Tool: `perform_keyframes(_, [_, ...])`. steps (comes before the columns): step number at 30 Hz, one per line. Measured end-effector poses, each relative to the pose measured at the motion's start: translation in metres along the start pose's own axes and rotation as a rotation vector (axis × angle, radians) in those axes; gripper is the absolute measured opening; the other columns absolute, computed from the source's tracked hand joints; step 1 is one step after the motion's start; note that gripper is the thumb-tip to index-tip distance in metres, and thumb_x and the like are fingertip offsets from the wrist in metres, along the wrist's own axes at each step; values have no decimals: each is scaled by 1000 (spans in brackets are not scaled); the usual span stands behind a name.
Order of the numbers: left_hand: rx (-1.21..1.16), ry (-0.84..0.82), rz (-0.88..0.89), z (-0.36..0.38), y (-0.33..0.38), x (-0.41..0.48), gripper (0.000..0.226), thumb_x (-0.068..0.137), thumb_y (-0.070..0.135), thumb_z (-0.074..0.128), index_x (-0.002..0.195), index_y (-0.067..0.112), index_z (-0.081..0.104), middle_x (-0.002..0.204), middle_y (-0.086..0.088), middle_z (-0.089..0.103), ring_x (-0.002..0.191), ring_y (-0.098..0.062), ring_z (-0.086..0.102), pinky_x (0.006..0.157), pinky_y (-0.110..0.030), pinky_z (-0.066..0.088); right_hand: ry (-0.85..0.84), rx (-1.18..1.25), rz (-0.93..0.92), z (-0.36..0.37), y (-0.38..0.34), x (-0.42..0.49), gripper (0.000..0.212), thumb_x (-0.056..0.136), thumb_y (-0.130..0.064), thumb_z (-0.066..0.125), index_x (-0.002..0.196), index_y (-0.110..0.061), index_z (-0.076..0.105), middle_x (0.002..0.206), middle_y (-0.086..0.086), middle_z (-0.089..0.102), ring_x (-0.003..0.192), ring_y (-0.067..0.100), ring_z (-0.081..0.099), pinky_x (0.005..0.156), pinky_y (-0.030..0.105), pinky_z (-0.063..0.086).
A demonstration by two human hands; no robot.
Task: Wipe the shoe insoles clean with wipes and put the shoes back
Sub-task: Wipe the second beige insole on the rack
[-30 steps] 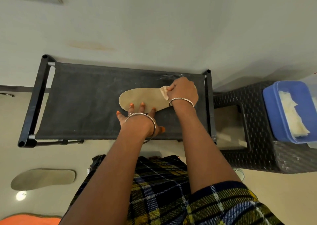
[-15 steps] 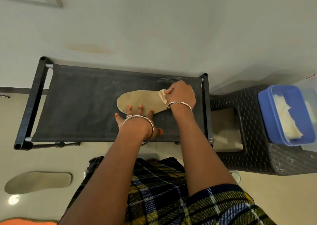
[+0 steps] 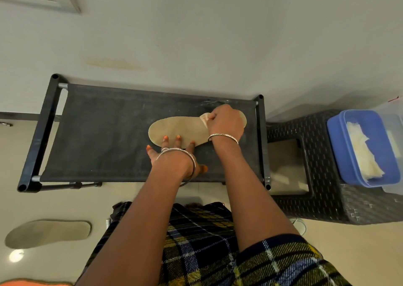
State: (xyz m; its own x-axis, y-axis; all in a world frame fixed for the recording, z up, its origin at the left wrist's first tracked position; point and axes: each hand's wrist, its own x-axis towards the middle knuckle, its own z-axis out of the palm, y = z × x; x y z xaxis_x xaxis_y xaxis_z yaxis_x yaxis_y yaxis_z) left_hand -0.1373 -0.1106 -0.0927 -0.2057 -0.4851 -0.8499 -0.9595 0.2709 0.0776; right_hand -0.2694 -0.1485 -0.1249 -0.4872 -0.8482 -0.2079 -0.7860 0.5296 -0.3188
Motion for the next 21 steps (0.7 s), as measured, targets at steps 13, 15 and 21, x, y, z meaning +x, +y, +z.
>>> perform_keyframes(13, [2,-9,4,-1,-3,1,83,88,75,31,151,42,-12,160,5,-22,146,-33,-21,111,-69,-3,34,-42,59,-5,6,5,14,91,-20,67,102,-18,75,97,5,73,92,25,69,65,29,48])
perform_keyframes(15, [5,-12,-5,-1,-1,1,83,88,76,29,151,42,-13,160,6,-23,146,-32,-23,111,-68,-4,-70,-23,-46,0,-2,2,15,89,-17,65,99,-18,77,97,5,74,91,25,69,71,30,53])
perform_keyframes(21, [-3,-13,-11,-2,3,-3,83,89,74,31,151,42,-12,160,4,-23,146,-31,-23,111,-67,-4,-272,59,1,-5,4,7,19,78,-30,79,95,-22,78,96,0,74,91,24,69,79,35,57])
